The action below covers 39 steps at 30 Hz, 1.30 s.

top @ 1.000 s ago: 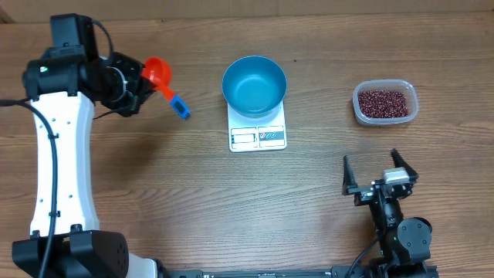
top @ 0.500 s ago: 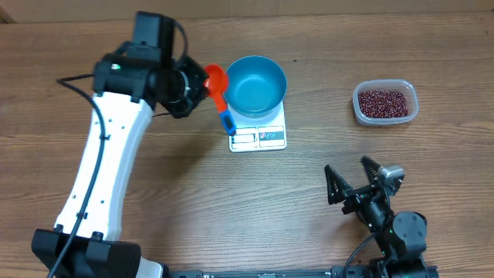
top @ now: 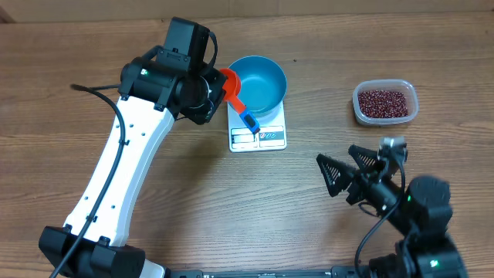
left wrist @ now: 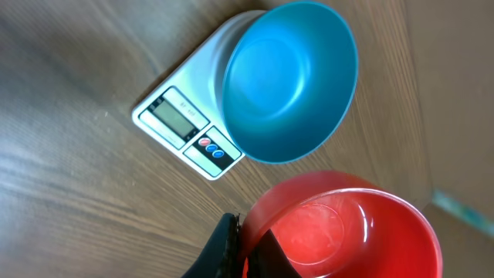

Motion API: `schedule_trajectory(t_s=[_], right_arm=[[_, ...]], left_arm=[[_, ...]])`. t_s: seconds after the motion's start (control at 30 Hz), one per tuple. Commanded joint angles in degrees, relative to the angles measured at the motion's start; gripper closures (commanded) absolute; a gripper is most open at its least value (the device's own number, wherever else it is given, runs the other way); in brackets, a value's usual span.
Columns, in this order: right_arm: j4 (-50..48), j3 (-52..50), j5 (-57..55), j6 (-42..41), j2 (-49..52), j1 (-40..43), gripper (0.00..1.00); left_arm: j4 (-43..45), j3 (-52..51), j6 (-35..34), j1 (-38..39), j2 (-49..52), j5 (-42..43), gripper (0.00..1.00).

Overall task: Scoop item into bowl and weigh 150g on scale
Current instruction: 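Lift the red scoop with the left gripper toward the scale, then grasp the scoop's blue handle with the right gripper beside the left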

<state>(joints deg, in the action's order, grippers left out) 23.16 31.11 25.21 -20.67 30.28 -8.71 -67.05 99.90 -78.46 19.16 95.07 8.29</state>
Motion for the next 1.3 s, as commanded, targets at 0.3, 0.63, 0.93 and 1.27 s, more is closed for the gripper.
schedule_trajectory(t_s=[0.3, 0.63, 0.93, 1.27], right_arm=[[-8.90, 14.95, 18.01, -3.37, 15.98, -0.24, 0.00], [-14.58, 14.95, 20.15, -22.25, 27.30, -0.35, 0.26], [-19.85, 14.95, 16.55, -28.00, 30.47, -4.76, 0.26], [-19.89, 14.95, 10.29, -33.38, 32.11, -12.33, 0.44]], left_arm=[[-5.84, -0.04, -17.66, 0.39, 0.39, -1.36, 0.96], [-5.99, -0.04, -18.40, 0.39, 0.61, -1.46, 0.96], [-5.68, -0.09, -18.43, 1.07, 2.78, -0.31, 0.96], [-1.73, -0.09, -18.45, 4.15, 4.22, 2.10, 0.96]])
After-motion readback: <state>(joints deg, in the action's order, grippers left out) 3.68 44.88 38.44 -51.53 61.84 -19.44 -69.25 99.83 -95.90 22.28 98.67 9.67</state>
